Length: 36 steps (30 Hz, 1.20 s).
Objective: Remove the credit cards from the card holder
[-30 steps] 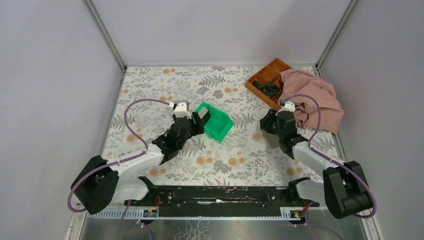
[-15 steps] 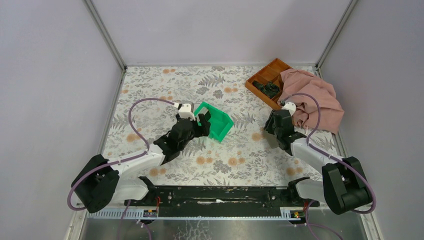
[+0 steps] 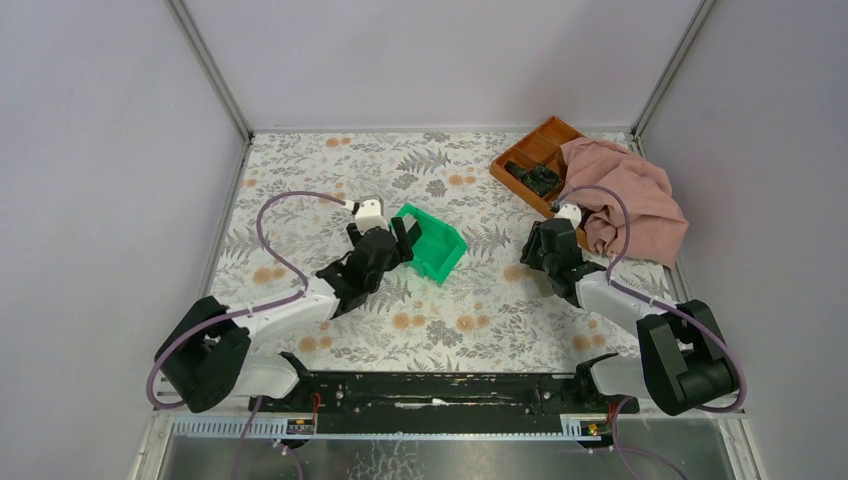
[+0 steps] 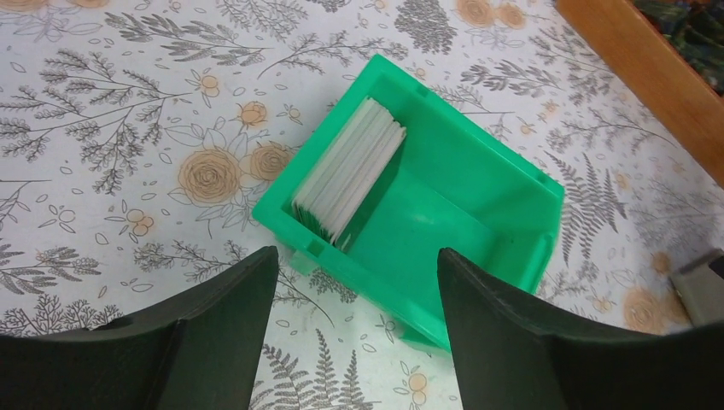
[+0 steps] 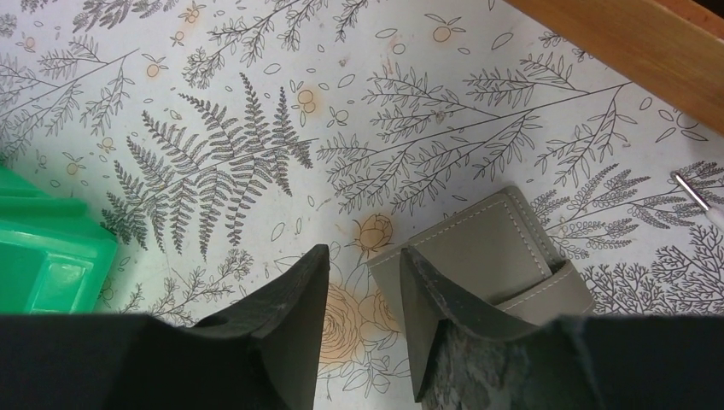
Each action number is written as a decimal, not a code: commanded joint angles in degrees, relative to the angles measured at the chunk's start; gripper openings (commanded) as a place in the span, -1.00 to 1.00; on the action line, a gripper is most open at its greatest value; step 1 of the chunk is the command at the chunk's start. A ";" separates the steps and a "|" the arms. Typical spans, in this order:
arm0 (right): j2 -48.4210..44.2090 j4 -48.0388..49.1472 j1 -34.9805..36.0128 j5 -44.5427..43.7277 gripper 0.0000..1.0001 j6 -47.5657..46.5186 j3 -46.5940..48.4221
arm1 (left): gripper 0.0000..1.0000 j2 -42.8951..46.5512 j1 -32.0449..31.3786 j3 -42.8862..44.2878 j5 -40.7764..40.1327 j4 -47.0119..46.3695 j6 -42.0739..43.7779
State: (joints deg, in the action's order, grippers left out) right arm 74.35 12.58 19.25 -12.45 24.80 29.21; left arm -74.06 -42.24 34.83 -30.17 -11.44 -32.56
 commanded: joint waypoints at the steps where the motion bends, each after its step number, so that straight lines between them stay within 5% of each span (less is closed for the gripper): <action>1: 0.86 1.62 0.40 0.93 -0.11 -0.45 2.86 | 0.50 -3.96 1.97 4.55 -4.08 1.71 -1.15; 13: 1.55 1.07 0.37 2.04 -0.09 0.09 3.39 | 0.48 -5.71 9.49 5.35 1.26 -4.31 4.55; 36: 2.47 0.12 0.44 1.84 -0.07 0.16 4.10 | 0.40 -12.01 10.23 7.53 3.85 -3.18 5.39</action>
State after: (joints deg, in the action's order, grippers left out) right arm 76.88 12.23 19.25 -10.83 24.86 31.00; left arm -85.30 -32.53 40.51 -26.11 -13.76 -28.29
